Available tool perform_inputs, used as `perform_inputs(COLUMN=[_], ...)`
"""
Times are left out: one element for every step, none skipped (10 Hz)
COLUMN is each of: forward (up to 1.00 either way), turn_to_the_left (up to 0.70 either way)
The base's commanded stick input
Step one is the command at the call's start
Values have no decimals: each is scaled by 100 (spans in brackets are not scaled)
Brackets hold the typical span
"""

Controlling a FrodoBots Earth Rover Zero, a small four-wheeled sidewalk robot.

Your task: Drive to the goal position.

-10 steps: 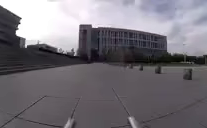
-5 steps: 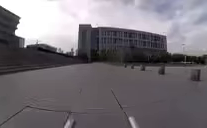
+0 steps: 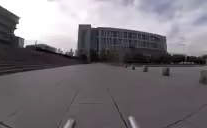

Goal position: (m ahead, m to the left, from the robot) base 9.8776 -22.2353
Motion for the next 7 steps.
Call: perform_inputs(forward=[100,100,100,100,100,100,100], turn_to_the_left=[0,0,0,0,0,0,0])
